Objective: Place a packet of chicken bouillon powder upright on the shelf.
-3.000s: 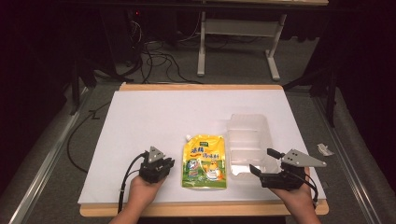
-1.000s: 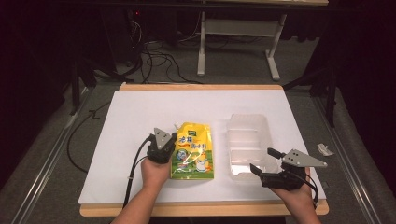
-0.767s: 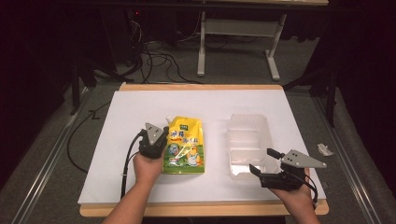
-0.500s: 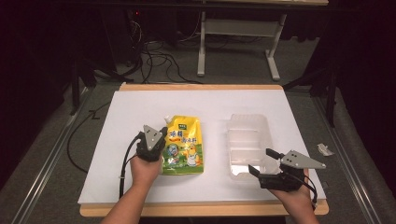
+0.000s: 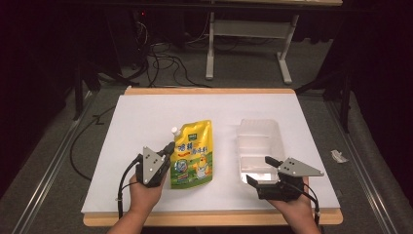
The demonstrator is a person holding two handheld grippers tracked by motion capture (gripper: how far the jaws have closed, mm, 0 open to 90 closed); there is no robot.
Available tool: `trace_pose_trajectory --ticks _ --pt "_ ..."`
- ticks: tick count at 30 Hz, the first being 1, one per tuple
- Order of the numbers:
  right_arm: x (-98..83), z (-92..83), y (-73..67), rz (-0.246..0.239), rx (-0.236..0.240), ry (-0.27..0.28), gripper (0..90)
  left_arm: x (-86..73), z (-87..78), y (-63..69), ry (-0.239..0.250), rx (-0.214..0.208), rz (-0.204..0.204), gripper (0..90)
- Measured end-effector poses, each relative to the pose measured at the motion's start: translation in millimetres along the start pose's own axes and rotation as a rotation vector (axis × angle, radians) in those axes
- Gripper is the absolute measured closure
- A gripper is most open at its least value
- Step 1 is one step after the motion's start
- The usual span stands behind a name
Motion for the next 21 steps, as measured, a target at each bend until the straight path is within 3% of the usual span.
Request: trace_pose_trajectory --ticks 10,21 --pt "17.8 15.7 -16.2 -0.009 0.031 0.006 9.5 -3.8 -24.0 9.6 0.043 -0.062 -0.039 90.0" --pt "50.5 60.8 -32.1 0.003 0.064 -0.006 6.3 -3.3 -32.8 19.6 0.066 -0.098 0.005 90.0"
Point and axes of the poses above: each handheld gripper's, and its own axes: z roughly forward along the jaws, x roughly out of its top, y roughly to its right, the point moved 7 cm from there along z, roughly forward along the jaws, and after that the axes turned 13 degrees about -z, right-handed, at the moved point
